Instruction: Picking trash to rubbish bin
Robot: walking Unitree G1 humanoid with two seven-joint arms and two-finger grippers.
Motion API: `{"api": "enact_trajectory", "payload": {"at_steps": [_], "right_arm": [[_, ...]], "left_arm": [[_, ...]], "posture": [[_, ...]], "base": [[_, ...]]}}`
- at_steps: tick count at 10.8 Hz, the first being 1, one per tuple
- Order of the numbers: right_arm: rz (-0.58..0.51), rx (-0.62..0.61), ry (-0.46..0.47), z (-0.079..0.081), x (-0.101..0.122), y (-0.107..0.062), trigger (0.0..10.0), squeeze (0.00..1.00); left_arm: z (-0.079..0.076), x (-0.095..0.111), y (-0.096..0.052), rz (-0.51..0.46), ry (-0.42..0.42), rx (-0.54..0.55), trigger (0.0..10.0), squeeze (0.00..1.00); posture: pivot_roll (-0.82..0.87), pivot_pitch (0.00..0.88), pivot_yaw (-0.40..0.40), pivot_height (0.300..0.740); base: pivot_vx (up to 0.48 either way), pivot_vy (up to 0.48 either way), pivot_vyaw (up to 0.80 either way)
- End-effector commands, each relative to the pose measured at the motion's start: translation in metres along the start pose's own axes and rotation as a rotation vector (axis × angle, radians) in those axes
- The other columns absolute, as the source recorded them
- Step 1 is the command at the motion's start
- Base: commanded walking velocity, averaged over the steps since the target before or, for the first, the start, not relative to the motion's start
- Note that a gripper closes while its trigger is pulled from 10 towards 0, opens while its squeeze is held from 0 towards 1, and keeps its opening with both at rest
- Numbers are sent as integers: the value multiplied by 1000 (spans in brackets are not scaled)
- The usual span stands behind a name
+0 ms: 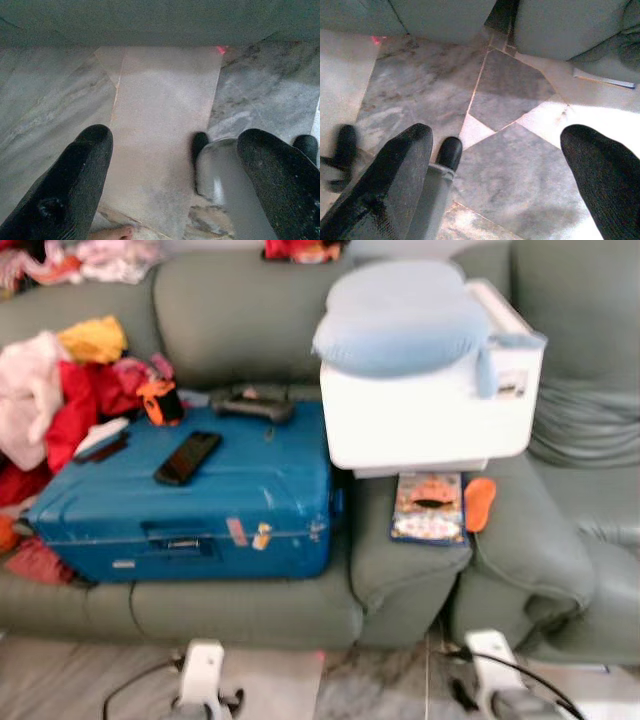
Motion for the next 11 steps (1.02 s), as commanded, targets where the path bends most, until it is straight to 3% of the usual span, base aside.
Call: {"api": "enact_trajectory", "payload": {"at_steps": [1, 8, 11], "right_arm": [[-23, 31, -5, 15, 10, 2, 10000, 0], [-24, 35, -26, 17, 10, 2, 10000, 0], [-21, 33, -34, 15, 9, 2, 10000, 0]], "left_arm": [[15, 2, -2, -3, 13, 30, 10000, 0], [17, 2, -2, -5, -16, 27, 10000, 0], [16, 2, -2, -4, -20, 27, 10000, 0]], "posture": [[31, 0, 87, 740], [32, 0, 91, 740], [31, 0, 89, 740]], "base": [[0, 0, 0], [0, 0, 0], [0, -310, 0]]}}
Point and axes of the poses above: a point about 5 cm out from each wrist's last joint towards the gripper, its own y axis pointing out of the wrist towards the gripper, its own x axis along the axis of the wrist's last joint, z = x × y, the point moved 5 cm from there along y, pointing out of the wrist towards the gripper, and after that the axes turned 5 degrees about -y, right-handed, at the moved point
